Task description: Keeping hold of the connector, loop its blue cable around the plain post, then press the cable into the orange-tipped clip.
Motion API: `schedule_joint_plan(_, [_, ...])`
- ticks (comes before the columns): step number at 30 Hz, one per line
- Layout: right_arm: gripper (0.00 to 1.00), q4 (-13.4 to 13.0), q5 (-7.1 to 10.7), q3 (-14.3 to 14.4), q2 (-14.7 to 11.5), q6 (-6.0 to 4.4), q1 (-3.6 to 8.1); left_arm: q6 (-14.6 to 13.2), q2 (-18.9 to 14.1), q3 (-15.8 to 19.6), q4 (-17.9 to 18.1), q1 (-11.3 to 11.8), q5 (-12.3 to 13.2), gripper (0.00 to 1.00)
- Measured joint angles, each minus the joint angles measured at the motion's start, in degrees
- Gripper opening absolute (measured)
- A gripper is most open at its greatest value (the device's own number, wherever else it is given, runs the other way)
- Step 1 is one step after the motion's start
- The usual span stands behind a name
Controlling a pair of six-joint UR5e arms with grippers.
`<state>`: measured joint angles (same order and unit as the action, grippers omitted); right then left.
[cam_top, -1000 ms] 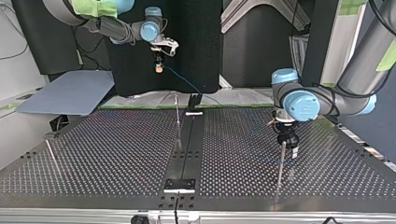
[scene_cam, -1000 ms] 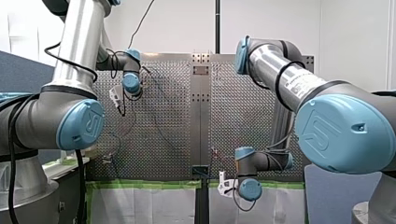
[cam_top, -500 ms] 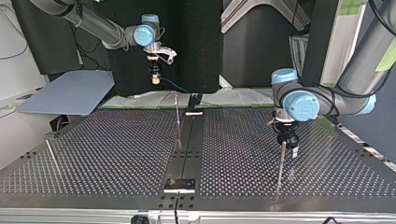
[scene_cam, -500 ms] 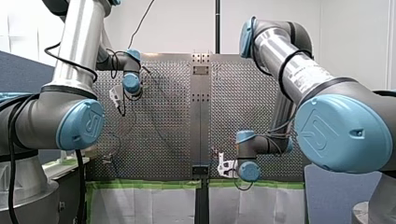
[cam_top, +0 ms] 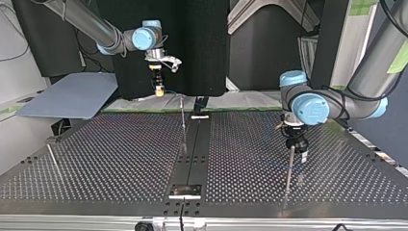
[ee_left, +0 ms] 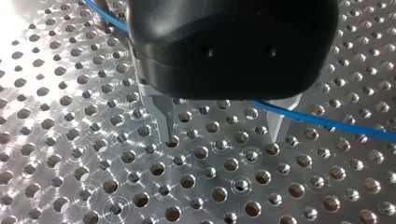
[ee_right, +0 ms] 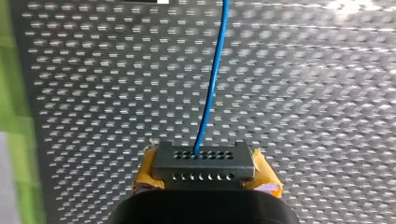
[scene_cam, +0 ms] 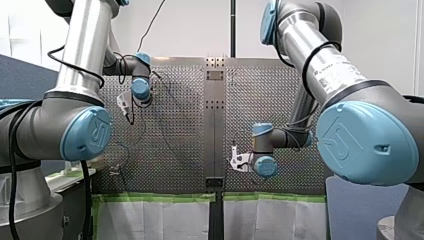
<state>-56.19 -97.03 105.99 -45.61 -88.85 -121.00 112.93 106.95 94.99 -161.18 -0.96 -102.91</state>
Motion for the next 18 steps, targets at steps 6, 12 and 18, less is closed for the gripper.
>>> schedule_joint_plan(6, [0.00,-1.6,-0.10,1.0,-2.8,0.36,0.00,0.0,0.0,0.0,0.0,0.1,0.0,1.00])
schedule_joint_plan(12, [0.00,-3.0,-0.18,1.7,-2.5,0.66,-0.04,0.0,0.0,0.0,0.0,0.1,0.0,1.00])
schedule_joint_plan(18, [0.00,-4.4,-0.42,3.0,-0.8,1.14,-0.25,0.0,0.0,0.0,-0.1,0.1,0.0,1.00])
